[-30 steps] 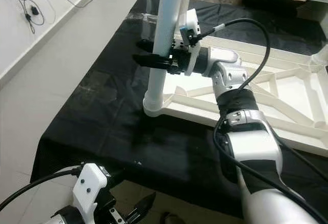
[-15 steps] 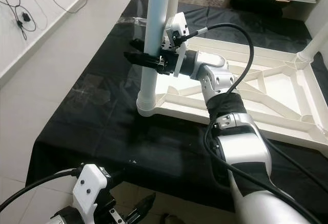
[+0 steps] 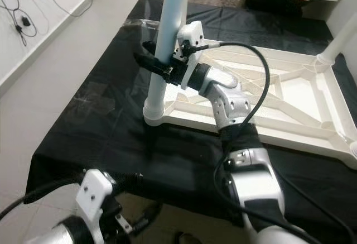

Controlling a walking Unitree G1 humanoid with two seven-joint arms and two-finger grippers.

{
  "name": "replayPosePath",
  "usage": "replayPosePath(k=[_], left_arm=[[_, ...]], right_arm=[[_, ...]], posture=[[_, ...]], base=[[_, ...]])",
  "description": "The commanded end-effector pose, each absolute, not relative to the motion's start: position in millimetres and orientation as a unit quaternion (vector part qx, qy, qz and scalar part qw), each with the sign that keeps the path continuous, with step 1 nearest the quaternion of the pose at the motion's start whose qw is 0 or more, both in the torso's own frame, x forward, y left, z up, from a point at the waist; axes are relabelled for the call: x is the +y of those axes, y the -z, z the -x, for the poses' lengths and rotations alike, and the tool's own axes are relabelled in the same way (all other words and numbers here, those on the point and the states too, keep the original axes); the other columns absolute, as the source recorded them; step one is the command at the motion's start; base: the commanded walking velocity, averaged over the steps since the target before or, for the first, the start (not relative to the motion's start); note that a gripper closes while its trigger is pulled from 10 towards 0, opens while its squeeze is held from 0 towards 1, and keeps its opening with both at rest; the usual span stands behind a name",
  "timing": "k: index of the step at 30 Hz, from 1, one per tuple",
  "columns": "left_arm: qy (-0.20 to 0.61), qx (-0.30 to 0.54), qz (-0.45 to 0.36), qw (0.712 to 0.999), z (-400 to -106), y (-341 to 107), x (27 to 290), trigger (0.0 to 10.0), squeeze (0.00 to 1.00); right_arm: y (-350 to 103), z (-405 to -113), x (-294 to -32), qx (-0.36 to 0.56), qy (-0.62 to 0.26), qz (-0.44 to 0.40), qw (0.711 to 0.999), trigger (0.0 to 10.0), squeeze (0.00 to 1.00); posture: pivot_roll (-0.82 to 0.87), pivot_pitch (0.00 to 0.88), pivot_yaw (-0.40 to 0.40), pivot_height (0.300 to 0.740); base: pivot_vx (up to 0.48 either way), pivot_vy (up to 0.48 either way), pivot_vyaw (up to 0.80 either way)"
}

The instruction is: Building children table

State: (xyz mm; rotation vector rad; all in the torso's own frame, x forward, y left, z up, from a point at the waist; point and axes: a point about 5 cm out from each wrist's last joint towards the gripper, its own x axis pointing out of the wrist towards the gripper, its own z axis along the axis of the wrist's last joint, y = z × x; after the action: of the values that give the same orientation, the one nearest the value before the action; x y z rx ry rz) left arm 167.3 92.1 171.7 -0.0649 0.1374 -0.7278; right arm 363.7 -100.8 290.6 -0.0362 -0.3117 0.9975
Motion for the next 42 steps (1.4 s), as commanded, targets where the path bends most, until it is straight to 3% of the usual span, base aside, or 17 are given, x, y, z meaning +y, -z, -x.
replayPosePath(k=[1, 10, 14, 18, 42], left_arm=[[0.351, 0.077, 0.040, 0.932, -168, -167, 94, 10.0, 0.00], [0.324, 0.051, 0.022, 0.945, -190, -171, 105, 10.0, 0.00], [0.324, 0.049, 0.021, 0.945, -192, -171, 105, 10.0, 0.00], [0.319, 0.043, 0.020, 0.947, -198, -171, 108, 10.0, 0.00], [0.315, 0.027, 0.001, 0.949, -215, -171, 114, 10.0, 0.00]], right_arm=[[-260, -368, -99, -0.075, -0.458, 0.027, 0.885, 10.0, 0.00], [-254, -367, -90, -0.033, -0.317, 0.017, 0.948, 10.0, 0.00], [-253, -366, -88, -0.022, -0.285, 0.004, 0.958, 10.0, 0.00], [-251, -368, -93, -0.012, -0.176, -0.026, 0.984, 10.0, 0.00], [-246, -325, -75, -0.040, 0.040, -0.008, 0.998, 10.0, 0.00]], posture=[[0.12, 0.228, -0.043, 0.740], [0.10, 0.197, -0.050, 0.740], [0.10, 0.197, -0.050, 0.740], [0.10, 0.185, -0.058, 0.740], [0.10, 0.160, -0.057, 0.740]], base=[[0.000, 0.000, 0.00], [0.000, 0.000, 0.00], [0.000, 0.000, 0.00], [0.000, 0.000, 0.00], [0.000, 0.000, 0.00]])
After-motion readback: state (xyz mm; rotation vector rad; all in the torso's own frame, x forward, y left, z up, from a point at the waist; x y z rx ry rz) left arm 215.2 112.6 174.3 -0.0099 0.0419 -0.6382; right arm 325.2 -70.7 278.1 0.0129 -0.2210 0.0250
